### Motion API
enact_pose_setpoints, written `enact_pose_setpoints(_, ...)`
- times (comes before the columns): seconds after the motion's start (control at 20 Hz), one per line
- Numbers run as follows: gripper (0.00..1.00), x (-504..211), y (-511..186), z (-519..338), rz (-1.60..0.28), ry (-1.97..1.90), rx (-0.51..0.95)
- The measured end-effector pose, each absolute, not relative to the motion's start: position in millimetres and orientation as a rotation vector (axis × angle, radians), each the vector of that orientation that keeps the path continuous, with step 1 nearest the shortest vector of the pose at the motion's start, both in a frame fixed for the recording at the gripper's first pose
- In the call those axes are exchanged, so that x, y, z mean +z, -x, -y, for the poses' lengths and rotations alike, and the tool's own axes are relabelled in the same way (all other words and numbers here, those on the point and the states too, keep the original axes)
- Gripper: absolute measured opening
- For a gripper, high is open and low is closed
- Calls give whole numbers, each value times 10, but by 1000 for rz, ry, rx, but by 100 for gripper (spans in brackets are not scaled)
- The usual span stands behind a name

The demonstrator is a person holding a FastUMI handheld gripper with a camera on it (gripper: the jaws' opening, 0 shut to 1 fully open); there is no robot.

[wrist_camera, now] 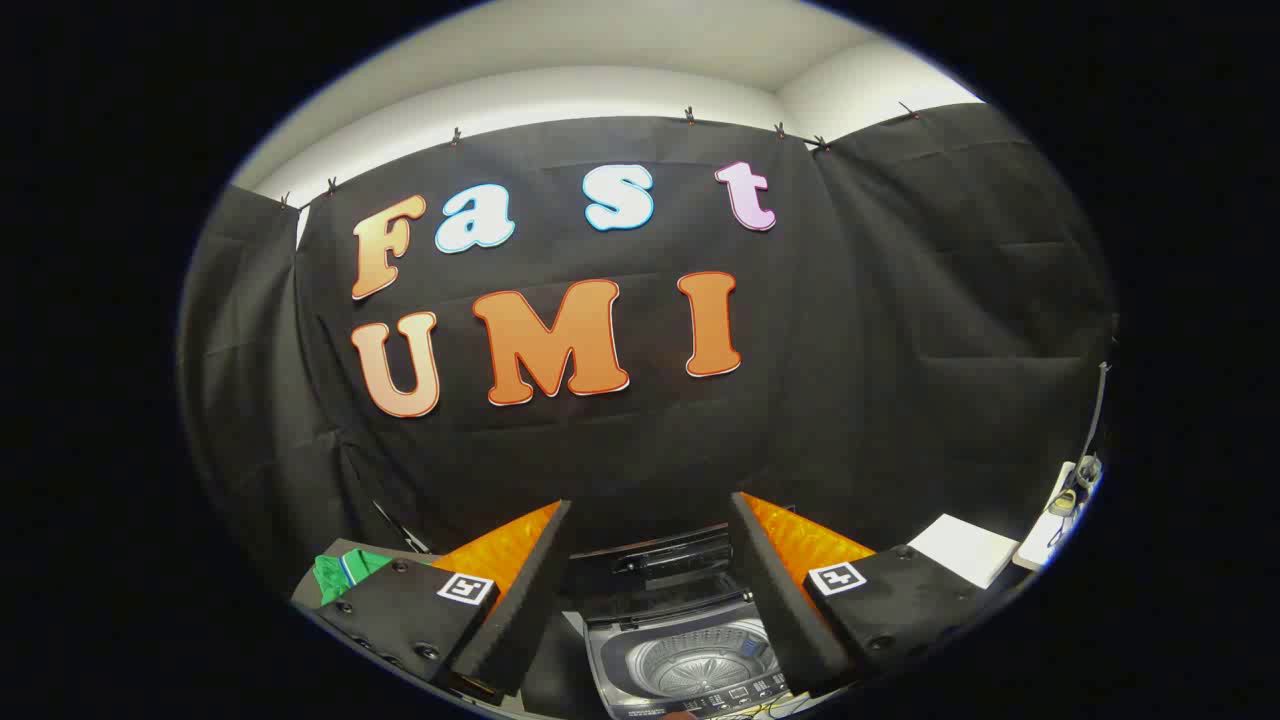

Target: Put the clothes into the washing machine and then close the washing machine lid.

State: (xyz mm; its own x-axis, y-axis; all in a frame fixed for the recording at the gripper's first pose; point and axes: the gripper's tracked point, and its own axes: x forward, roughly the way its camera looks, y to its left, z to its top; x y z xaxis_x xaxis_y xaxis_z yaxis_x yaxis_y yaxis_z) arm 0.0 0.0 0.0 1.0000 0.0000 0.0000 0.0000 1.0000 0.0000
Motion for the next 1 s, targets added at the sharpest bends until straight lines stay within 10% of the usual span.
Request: enact_pose_setpoints(1.0,99,39,-49,-130,0,12,47)
